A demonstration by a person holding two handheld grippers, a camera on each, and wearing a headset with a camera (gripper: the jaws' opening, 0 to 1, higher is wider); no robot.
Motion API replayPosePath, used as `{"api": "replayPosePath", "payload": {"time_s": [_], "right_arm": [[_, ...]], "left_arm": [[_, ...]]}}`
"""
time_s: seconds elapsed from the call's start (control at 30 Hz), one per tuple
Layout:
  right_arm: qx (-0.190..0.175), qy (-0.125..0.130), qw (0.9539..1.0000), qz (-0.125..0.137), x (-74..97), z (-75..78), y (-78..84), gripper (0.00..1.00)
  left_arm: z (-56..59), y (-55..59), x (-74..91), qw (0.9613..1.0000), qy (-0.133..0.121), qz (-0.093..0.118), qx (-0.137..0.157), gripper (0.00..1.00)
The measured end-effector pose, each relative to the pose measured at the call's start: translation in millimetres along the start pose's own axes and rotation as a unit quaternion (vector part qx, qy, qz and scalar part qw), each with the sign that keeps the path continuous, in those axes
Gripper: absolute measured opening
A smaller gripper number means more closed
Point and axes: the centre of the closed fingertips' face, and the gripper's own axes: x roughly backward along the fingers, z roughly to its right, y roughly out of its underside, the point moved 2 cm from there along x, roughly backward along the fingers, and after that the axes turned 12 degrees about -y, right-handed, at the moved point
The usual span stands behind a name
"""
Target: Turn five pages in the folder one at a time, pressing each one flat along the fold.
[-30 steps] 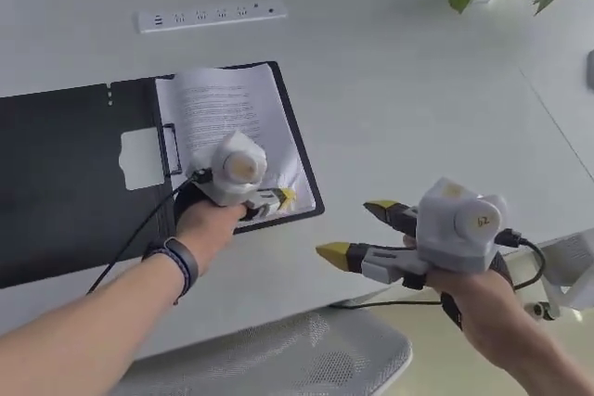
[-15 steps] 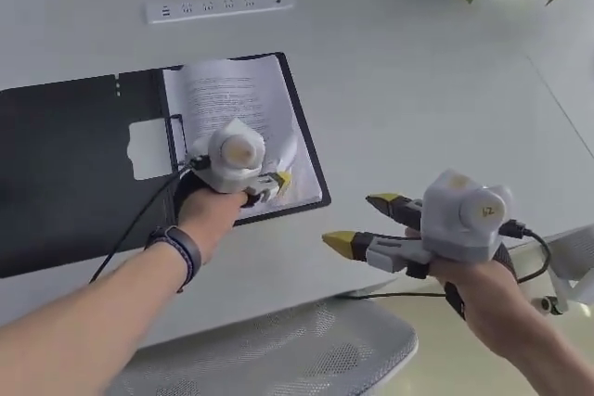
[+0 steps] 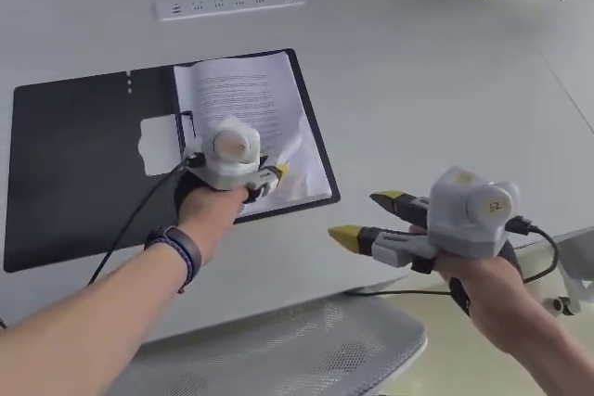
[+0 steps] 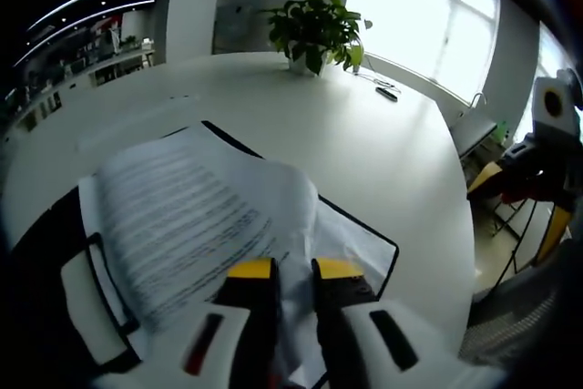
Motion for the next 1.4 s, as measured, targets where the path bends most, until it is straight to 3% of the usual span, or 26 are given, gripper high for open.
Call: {"api": "replayPosePath", "payload": {"time_s": [0.17, 0.57, 0.83, 1.07, 1.4], "right_arm": [[-0.004, 0.002, 1.0000, 0.003, 0.7, 0.9, 0.0, 0.56], [-0.006, 0.004, 0.9999, 0.008, 1.1, 6.0, -2.4, 0.55], [-0.033, -0.011, 0.9986, 0.039, -16.3, 23.1, -26.4, 0.52], [-0.092, -0.041, 0.9900, 0.099, -48.2, 39.6, -65.6, 0.44], [-0.172, -0.072, 0.9759, 0.113, -103.5, 60.4, -80.2, 0.38]], "left_arm": [[-4.4, -3.8, 4.7, 0.9999, -0.006, 0.001, 0.015, 0.07], [-6.4, -5.0, 9.9, 0.9999, -0.008, 0.005, 0.013, 0.05], [-9.3, -6.1, 11.6, 0.9999, -0.009, 0.005, 0.009, 0.04], [-8.8, -6.5, 11.1, 0.9999, -0.009, 0.004, 0.004, 0.04], [-8.1, -6.0, 10.2, 1.0000, -0.008, 0.004, 0.000, 0.05]]}}
